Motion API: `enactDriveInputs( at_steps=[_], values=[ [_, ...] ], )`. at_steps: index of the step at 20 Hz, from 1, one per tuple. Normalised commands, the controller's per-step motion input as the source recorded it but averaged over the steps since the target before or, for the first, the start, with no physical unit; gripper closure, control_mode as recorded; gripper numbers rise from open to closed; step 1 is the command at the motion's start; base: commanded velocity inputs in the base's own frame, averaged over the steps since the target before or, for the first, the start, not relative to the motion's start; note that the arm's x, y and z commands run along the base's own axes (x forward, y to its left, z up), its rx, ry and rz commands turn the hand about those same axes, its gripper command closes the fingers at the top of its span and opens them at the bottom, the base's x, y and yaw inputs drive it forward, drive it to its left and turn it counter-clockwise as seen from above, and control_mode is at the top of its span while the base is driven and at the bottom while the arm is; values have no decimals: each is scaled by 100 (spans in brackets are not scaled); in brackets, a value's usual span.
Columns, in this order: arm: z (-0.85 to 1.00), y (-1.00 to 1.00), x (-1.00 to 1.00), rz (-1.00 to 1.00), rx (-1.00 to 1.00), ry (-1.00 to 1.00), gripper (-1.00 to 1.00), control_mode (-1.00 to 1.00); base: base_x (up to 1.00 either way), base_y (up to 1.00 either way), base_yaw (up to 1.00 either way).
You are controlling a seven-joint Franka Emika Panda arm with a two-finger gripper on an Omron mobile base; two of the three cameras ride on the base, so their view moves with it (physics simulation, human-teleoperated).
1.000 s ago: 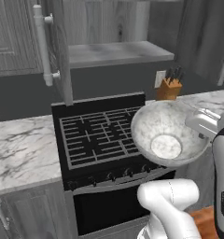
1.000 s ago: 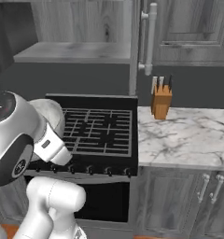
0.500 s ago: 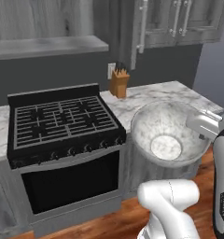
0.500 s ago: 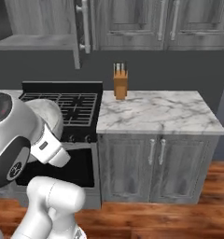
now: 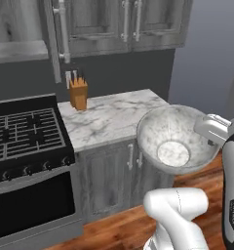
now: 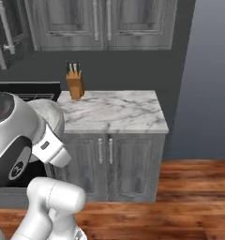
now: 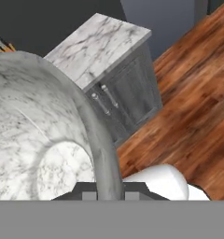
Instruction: Take the smaller bowl and place it next to the appetizer plate on the dining counter , and place the larger bowl next to the plate with cooked food.
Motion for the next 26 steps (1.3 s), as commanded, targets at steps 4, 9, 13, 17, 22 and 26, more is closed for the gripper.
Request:
enactDriveInputs(
  at_steps=[4,9,13,17,22,26],
  values=[
    [0,0,0,0,0,0,100,100,0,-100,-2],
    [0,0,0,0,0,0,100,100,0,-100,5],
    [0,0,0,0,0,0,100,100,-1,-100,26],
    [0,0,0,0,0,0,100,100,0,-81,54],
    [0,0,0,0,0,0,100,100,-4,-39,75],
    [0,0,0,0,0,0,100,100,-43,-6,81]
  ],
)
